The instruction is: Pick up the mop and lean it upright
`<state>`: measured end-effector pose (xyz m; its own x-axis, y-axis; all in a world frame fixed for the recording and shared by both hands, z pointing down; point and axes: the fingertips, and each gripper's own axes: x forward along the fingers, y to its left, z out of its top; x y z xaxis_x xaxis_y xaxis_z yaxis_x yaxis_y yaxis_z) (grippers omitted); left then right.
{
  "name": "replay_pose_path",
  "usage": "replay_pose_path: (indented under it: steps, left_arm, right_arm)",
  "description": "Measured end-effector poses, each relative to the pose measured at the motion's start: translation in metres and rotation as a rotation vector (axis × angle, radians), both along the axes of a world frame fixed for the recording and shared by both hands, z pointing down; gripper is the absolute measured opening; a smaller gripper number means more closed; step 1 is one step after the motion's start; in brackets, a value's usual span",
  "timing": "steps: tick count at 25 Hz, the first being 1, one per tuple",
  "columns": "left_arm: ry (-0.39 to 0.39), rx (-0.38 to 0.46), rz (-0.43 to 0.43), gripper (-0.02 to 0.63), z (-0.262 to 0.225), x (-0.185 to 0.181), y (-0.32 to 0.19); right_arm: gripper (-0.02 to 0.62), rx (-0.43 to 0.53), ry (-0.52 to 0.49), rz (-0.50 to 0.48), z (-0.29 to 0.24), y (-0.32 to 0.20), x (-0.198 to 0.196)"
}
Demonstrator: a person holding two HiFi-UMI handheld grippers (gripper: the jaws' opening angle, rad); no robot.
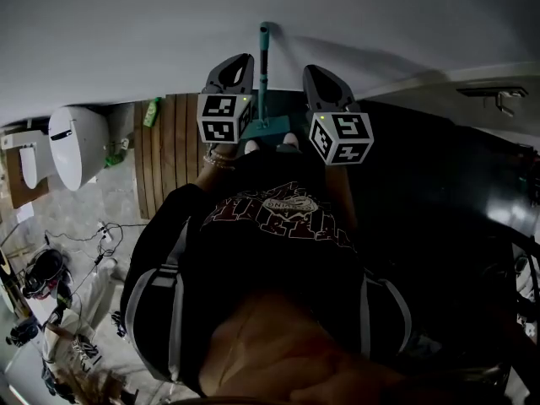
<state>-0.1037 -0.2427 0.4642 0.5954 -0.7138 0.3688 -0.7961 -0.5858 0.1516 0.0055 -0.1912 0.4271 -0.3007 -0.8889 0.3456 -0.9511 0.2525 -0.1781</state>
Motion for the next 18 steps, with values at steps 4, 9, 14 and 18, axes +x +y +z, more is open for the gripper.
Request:
replay_pose_path:
  steps: [4,9,14,18]
  left_arm:
    - [-0.006,-0.014,-0.027,0.054,0.007,0.012,-0.013]
    - [-0.035,-0.025,-0.047,0.098,0.016,0.026,-0.028]
    - [-0.067,-0.046,-0.059,0.129,0.028,0.036,-0.04]
    - [-0.084,-0.048,-0.077,0.166,0.035,0.04,-0.051]
  right_arm:
    - [0.018,-0.004,0.007,-0.015,-0.005,-0.011,0.017]
    - [0.018,-0.002,0.006,-0.027,-0.007,-0.023,0.035]
    - [0.018,-0.008,0.0,-0.011,-0.005,-0.027,0.054]
    - [0.018,-0.022,0.0,0.002,-0.001,-0.028,0.064]
